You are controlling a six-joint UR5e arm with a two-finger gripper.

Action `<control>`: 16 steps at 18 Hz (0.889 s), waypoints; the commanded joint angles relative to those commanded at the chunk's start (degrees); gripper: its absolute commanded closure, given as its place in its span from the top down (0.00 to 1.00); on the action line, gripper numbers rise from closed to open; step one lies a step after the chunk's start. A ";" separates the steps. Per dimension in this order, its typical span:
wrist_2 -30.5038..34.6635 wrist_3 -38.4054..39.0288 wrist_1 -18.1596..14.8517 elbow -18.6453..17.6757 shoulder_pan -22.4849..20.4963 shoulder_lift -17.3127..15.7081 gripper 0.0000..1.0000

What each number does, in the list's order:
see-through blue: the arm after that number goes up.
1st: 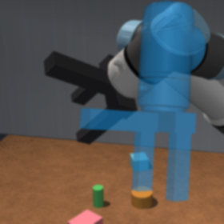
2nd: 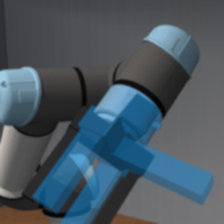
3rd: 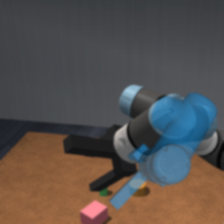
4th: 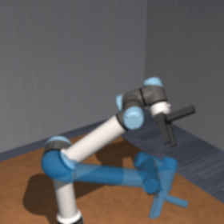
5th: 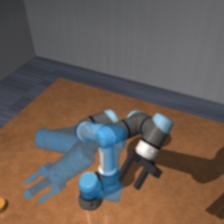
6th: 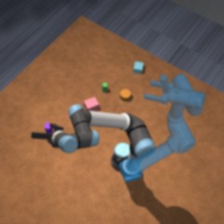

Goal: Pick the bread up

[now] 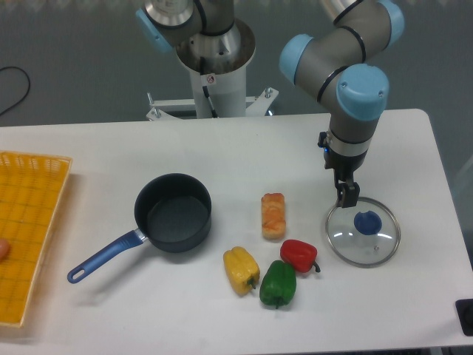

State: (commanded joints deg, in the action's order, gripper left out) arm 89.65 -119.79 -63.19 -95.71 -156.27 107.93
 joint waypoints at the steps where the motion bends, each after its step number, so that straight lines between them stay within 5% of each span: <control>1: 0.00 0.09 -0.09 -0.09 0.00 0.00 1.00; 5: -0.87 2.97 0.00 -0.79 -0.18 -0.09 1.00; 9: -2.29 16.50 0.17 -1.23 -0.09 -0.09 1.00; 16: -4.39 18.54 0.61 -4.21 -1.40 0.00 1.00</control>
State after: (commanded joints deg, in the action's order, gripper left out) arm 85.26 -101.26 -62.58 -99.92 -157.67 107.93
